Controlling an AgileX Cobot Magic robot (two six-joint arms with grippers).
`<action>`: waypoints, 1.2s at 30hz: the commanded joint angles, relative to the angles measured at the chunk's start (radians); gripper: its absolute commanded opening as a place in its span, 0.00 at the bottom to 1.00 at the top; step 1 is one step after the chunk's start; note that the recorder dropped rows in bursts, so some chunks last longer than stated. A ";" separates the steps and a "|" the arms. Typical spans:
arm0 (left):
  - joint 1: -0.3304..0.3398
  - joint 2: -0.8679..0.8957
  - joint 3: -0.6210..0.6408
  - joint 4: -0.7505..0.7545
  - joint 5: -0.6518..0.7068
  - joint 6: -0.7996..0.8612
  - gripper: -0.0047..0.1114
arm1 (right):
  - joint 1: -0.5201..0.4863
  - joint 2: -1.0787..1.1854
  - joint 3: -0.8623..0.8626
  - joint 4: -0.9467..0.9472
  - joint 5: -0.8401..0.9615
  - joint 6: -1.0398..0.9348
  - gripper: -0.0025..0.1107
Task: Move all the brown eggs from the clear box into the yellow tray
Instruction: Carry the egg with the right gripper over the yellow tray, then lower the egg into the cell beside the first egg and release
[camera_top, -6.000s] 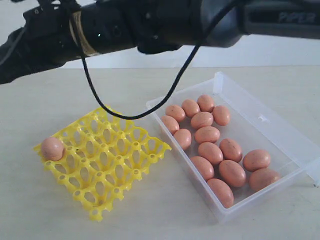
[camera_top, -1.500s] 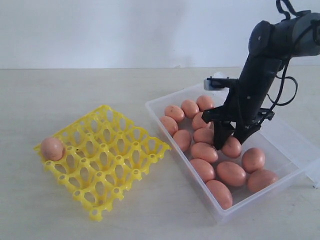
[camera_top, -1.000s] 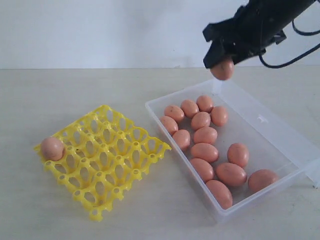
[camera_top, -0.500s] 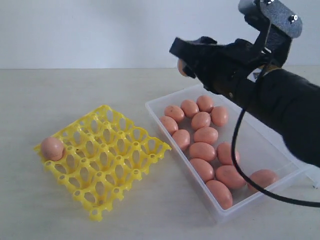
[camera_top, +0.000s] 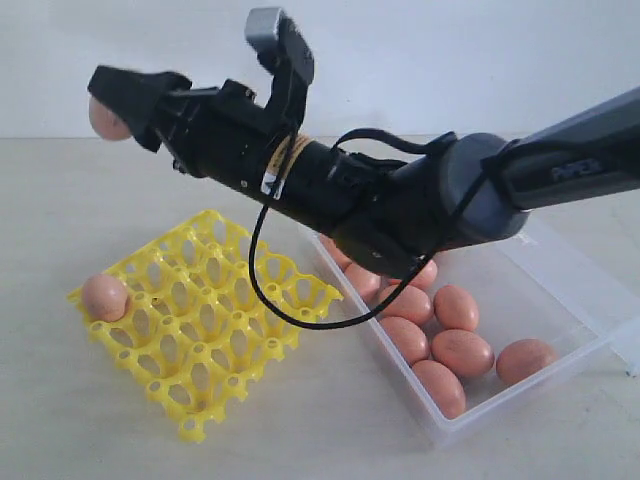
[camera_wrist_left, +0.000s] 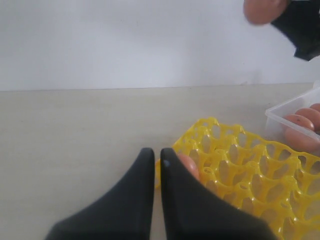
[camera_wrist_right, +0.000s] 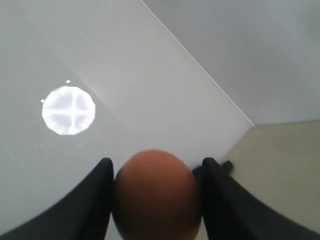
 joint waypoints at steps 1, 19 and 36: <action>0.002 -0.003 0.003 -0.001 -0.007 -0.002 0.08 | 0.004 0.073 -0.066 -0.094 0.042 -0.012 0.02; 0.002 -0.003 0.003 -0.001 -0.007 -0.002 0.08 | 0.075 0.150 -0.184 -0.292 0.580 -0.151 0.02; 0.002 -0.003 0.003 -0.001 -0.007 -0.002 0.08 | 0.075 0.241 -0.289 -0.232 0.638 -0.301 0.02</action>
